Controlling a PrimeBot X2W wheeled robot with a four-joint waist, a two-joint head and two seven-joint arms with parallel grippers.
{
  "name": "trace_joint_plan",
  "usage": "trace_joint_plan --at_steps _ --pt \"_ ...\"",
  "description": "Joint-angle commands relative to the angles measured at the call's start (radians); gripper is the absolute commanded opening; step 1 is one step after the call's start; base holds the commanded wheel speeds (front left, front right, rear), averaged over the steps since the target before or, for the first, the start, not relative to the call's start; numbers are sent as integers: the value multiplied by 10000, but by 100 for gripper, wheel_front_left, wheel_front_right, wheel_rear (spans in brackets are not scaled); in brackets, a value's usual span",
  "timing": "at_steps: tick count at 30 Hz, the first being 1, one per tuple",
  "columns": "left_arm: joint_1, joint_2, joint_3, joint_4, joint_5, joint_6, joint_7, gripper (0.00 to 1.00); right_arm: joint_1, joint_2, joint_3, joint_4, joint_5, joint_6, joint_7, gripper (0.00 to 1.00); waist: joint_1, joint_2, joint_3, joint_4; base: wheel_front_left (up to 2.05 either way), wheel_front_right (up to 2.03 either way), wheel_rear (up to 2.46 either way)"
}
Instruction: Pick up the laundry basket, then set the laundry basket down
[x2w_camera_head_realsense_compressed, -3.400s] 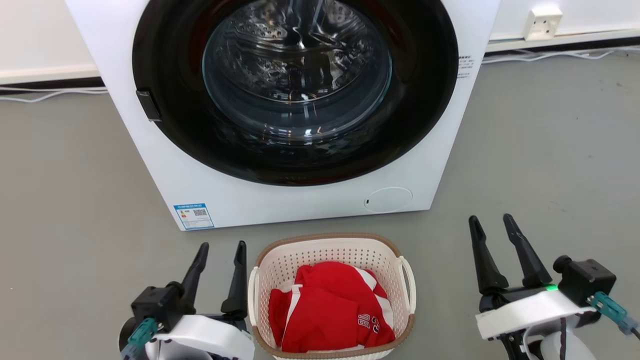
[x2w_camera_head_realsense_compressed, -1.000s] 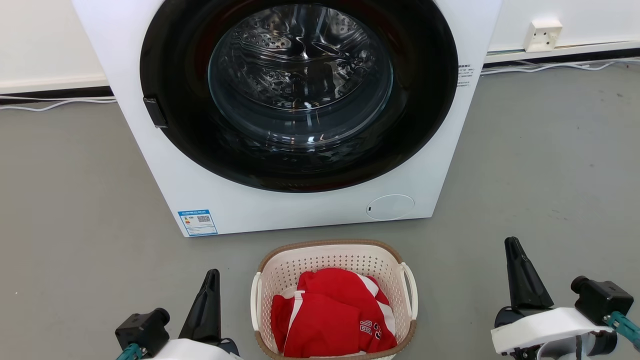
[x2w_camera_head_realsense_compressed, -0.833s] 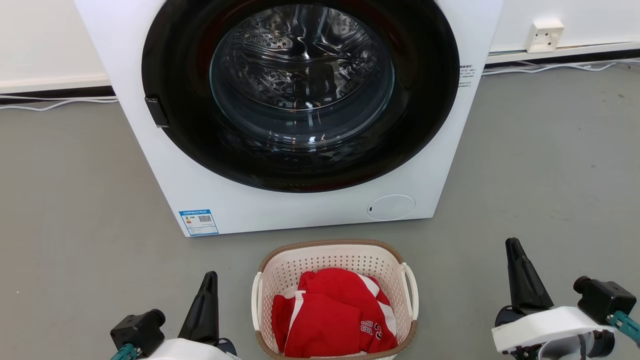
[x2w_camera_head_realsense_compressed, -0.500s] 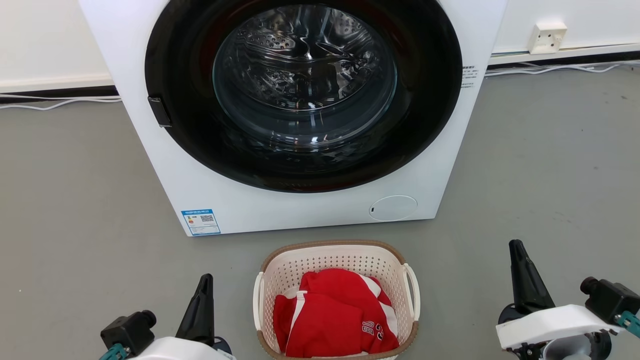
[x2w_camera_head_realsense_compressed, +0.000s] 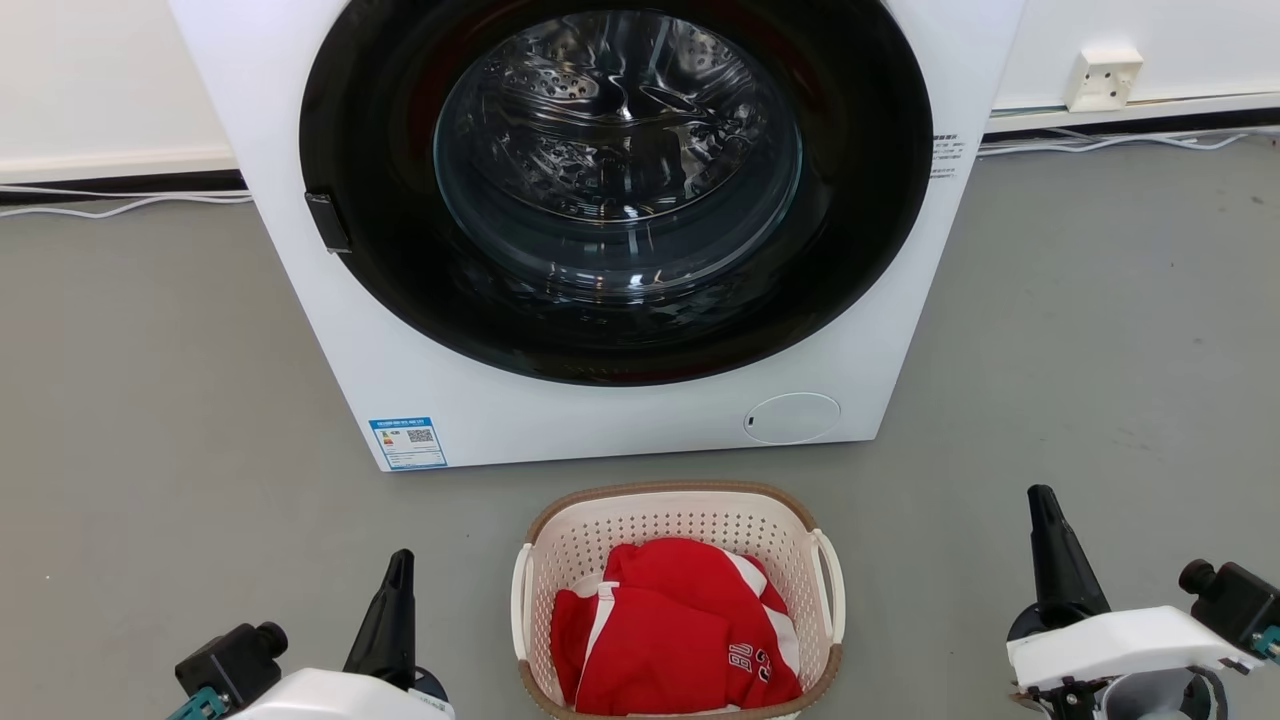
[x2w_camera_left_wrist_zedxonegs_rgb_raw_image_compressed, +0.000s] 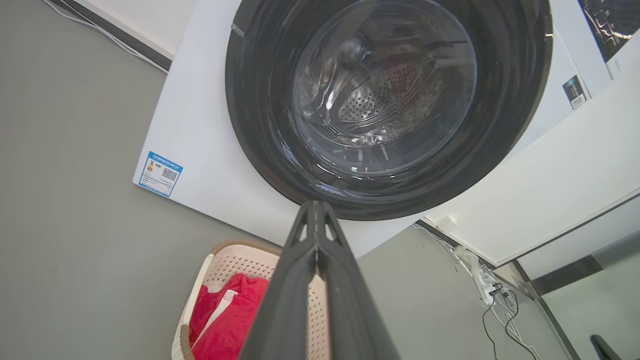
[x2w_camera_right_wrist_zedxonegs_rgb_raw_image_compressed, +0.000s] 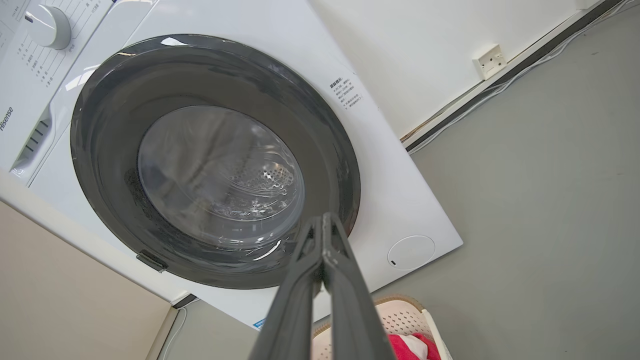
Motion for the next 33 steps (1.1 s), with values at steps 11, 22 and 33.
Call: trace_joint_plan --at_steps 11,22,33 --pt "-658 86 364 -83 -1288 -192 311 0 -431 -2 -109 -214 1300 30 358 0 -1 0 -14 68 0 0 0" --pt "-783 106 574 36 -2431 -306 621 0 -458 52 -219 -201 2459 37 683 0 -1 0 -29 137 0 0 0" --pt "-908 120 792 157 -3568 -420 937 0 -485 107 -329 -188 3618 43 1007 0 -1 0 -44 206 0 0 0"
